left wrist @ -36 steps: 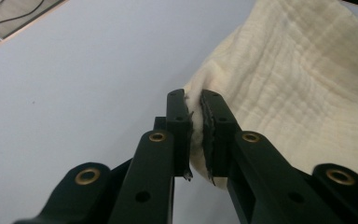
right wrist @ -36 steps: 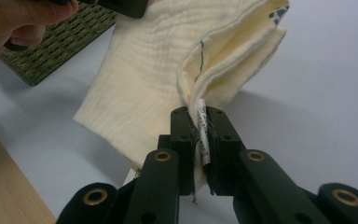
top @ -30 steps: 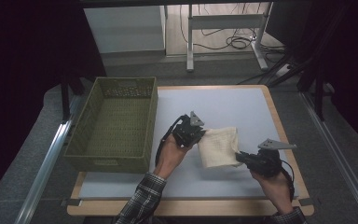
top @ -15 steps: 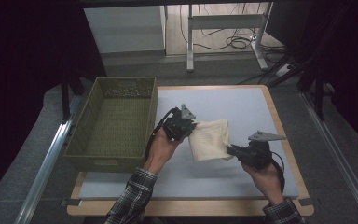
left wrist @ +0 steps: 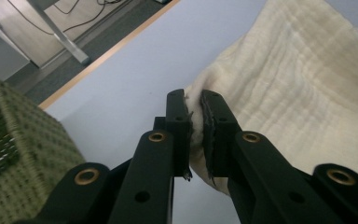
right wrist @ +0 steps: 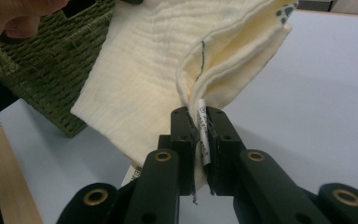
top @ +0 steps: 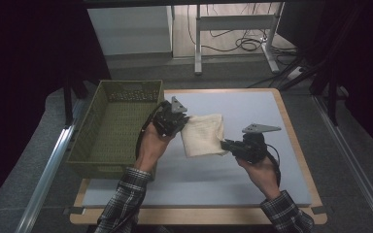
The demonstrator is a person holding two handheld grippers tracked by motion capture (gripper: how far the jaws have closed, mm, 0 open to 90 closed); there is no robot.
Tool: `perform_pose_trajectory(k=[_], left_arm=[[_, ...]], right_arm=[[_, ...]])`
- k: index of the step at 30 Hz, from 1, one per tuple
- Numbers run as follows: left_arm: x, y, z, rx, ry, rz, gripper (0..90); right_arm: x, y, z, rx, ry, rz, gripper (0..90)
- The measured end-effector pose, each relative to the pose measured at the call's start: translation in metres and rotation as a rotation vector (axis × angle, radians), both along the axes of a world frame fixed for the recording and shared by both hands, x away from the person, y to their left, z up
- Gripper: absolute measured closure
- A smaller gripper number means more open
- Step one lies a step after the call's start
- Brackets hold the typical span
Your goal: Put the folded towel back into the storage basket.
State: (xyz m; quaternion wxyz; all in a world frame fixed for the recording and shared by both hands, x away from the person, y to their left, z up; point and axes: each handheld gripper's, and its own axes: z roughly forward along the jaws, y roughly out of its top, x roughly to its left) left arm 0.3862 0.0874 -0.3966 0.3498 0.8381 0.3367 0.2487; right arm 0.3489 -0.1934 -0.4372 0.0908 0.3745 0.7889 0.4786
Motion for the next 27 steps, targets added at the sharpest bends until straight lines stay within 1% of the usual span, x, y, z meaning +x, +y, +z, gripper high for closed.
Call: perform_pose_trajectory(k=[7, 12, 19, 21, 23, 25, 27], left_arm=[[0.002, 0.022, 0.007, 0.013, -0.01, 0.041, 82.1], [0.004, 0.038, 0.014, 0.027, -0.02, 0.071, 82.2], [0.005, 0.061, 0.02, 0.025, -0.034, 0.115, 82.2], [0.006, 0.066, 0.021, 0.032, -0.041, 0.124, 82.2], [0.006, 0.071, 0.024, 0.043, -0.039, 0.134, 82.3], [0.006, 0.075, 0.027, 0.043, -0.045, 0.144, 82.3], [0.006, 0.078, 0.03, 0.055, -0.055, 0.151, 82.3]], right_arm=[[0.012, 0.02, 0.008, 0.021, 0.007, 0.011, 82.7], [0.019, 0.037, 0.015, 0.024, -0.001, 0.026, 82.7], [0.03, 0.061, 0.023, 0.033, 0.01, 0.043, 82.7], [0.033, 0.067, 0.024, 0.032, 0.009, 0.049, 82.7], [0.035, 0.072, 0.027, 0.038, 0.016, 0.052, 82.7], [0.037, 0.077, 0.029, 0.04, 0.018, 0.053, 82.7], [0.039, 0.082, 0.032, 0.043, 0.024, 0.057, 82.7]])
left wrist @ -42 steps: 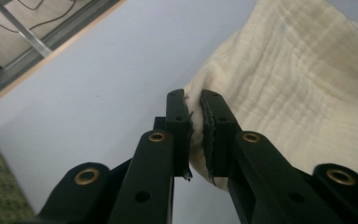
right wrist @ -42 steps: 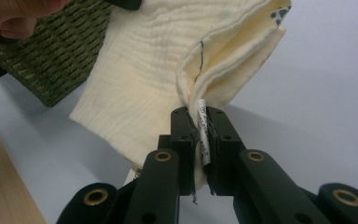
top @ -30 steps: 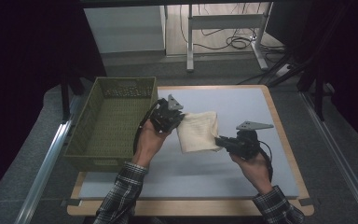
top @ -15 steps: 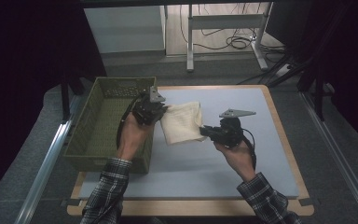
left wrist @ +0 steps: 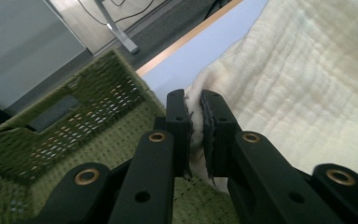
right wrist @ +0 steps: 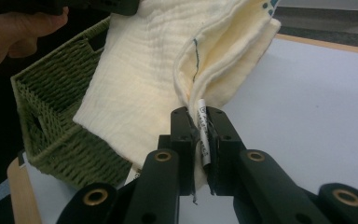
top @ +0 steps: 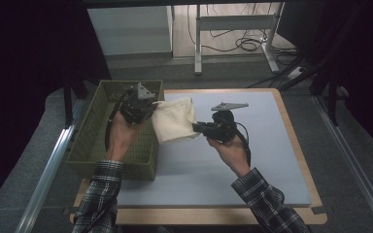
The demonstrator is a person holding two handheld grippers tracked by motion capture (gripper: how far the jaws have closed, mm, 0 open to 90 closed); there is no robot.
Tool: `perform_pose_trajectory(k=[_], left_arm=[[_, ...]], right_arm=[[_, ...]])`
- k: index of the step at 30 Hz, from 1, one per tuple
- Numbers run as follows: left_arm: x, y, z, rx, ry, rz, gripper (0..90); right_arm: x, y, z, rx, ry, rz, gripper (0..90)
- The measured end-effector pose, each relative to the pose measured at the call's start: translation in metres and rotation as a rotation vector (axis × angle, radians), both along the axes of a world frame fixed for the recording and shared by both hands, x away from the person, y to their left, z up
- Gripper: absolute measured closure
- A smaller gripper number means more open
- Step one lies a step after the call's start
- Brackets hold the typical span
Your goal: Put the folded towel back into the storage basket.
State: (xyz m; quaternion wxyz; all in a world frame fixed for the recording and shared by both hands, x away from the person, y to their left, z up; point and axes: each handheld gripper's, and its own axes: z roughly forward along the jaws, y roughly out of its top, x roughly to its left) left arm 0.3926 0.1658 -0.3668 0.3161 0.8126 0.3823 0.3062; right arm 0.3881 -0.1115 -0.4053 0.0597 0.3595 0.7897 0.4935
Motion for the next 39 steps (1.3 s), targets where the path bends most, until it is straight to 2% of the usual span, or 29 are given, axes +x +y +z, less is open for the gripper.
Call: perform_pose_trajectory(k=[6, 13, 20, 26, 34, 39], left_arm=[[-0.001, 0.013, 0.011, 0.027, -0.009, 0.028, 82.2], [-0.005, 0.034, 0.015, 0.041, -0.011, 0.071, 82.2], [-0.008, 0.06, 0.007, 0.063, 0.006, 0.129, 82.2], [-0.01, 0.087, -0.001, 0.055, 0.019, 0.179, 82.2], [-0.011, 0.116, -0.013, 0.065, 0.051, 0.225, 82.2], [-0.006, 0.128, -0.024, 0.075, 0.08, 0.242, 82.2]], right_arm=[[0.005, 0.015, 0.007, 0.016, 0.005, 0.017, 82.7], [0.008, 0.038, 0.01, 0.025, 0.006, 0.044, 82.7], [0.007, 0.071, 0.004, 0.022, 0.001, 0.067, 82.6], [0.006, 0.102, -0.002, 0.021, -0.012, 0.083, 82.3], [0.004, 0.144, -0.015, -0.019, -0.01, 0.112, 81.4], [0.004, 0.168, -0.023, -0.069, -0.006, 0.129, 81.2]])
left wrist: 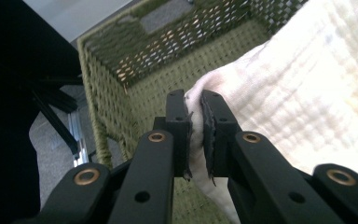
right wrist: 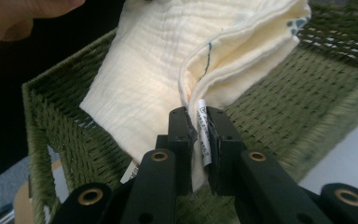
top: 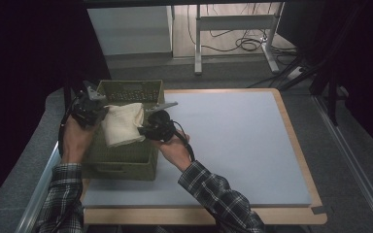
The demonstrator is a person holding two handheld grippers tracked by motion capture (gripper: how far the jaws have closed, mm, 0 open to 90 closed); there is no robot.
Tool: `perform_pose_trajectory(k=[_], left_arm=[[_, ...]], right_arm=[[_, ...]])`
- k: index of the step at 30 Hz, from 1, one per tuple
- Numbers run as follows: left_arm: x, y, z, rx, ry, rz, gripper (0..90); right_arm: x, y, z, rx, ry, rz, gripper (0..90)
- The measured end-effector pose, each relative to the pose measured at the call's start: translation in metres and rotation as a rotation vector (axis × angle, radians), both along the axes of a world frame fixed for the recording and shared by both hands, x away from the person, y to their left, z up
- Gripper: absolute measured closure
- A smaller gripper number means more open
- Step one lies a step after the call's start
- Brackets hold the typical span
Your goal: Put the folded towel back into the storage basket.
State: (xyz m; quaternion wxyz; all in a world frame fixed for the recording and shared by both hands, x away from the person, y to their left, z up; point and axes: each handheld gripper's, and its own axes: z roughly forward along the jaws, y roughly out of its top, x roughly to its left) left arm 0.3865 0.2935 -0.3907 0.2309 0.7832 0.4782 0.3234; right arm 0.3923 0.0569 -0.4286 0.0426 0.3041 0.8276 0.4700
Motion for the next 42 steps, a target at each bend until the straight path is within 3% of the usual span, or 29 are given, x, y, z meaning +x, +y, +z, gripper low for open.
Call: perform_pose_trajectory(k=[7, 18, 23, 27, 31, 38, 42], left_arm=[[0.014, 0.006, -0.016, 0.023, 0.046, 0.002, 82.0], [0.045, 0.0, -0.037, 0.079, 0.136, -0.014, 81.5], [0.053, -0.004, -0.044, 0.111, 0.173, -0.008, 81.3], [0.057, -0.004, -0.049, 0.097, 0.208, 0.0, 77.6], [0.062, -0.004, -0.056, 0.1, 0.233, 0.03, 57.8], [0.06, -0.003, -0.054, 0.092, 0.216, 0.058, 47.3], [0.056, -0.003, -0.05, 0.043, 0.194, 0.058, 40.3]], right_arm=[[0.004, 0.023, -0.005, -0.081, -0.008, 0.003, 81.0], [0.012, 0.045, -0.012, -0.201, -0.006, 0.018, 80.5], [0.01, 0.052, -0.013, -0.249, -0.05, 0.025, 79.5], [0.01, 0.056, -0.013, -0.287, -0.054, 0.06, 67.4], [0.009, 0.057, -0.013, -0.269, -0.06, 0.061, 61.3], [0.012, 0.047, -0.014, -0.243, -0.051, 0.058, 56.8], [0.013, 0.04, -0.012, -0.213, -0.047, 0.066, 51.1]])
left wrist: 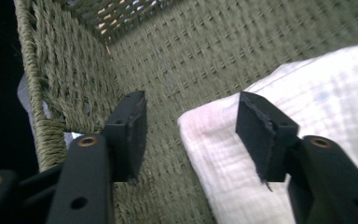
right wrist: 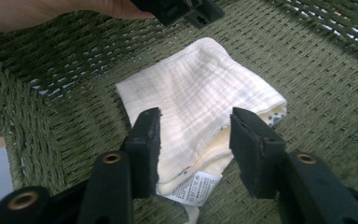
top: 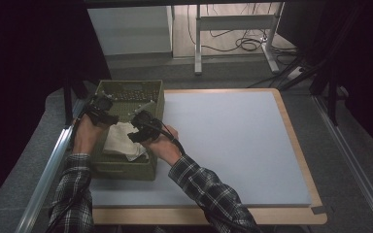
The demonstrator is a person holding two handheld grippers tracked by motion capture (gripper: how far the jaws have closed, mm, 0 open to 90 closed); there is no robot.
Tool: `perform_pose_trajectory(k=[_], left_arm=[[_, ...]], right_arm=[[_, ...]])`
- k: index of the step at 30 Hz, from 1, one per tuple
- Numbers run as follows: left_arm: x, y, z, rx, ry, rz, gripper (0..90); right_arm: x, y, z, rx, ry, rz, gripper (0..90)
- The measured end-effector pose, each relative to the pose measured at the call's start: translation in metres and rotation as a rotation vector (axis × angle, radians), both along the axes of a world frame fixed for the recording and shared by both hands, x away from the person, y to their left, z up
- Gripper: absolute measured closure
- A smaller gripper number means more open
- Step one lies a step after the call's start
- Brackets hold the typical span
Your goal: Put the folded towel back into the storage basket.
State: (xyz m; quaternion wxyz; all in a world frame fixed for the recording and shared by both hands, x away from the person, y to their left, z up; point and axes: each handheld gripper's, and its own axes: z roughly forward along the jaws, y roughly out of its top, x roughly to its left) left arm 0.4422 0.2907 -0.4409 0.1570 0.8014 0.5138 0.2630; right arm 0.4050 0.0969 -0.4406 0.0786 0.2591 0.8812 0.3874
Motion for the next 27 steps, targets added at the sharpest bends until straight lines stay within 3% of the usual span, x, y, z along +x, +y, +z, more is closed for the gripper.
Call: perform_pose_trajectory(k=[3, 8, 22, 27], left_arm=[[-0.003, -0.002, 0.001, -0.038, -0.01, -0.004, 36.6], [-0.008, -0.007, 0.001, -0.063, -0.018, -0.007, 29.6], [-0.026, -0.011, 0.012, -0.303, -0.092, -0.016, 12.1], [-0.033, -0.013, 0.013, -0.34, -0.102, -0.032, 8.2]], right_arm=[[-0.001, -0.005, 0.002, 0.023, -0.002, 0.004, 46.6], [-0.004, -0.016, 0.007, 0.043, -0.024, 0.02, 42.1], [-0.005, -0.055, 0.02, 0.085, -0.058, 0.021, 26.7], [-0.006, -0.07, 0.02, 0.101, -0.062, 0.02, 23.2]])
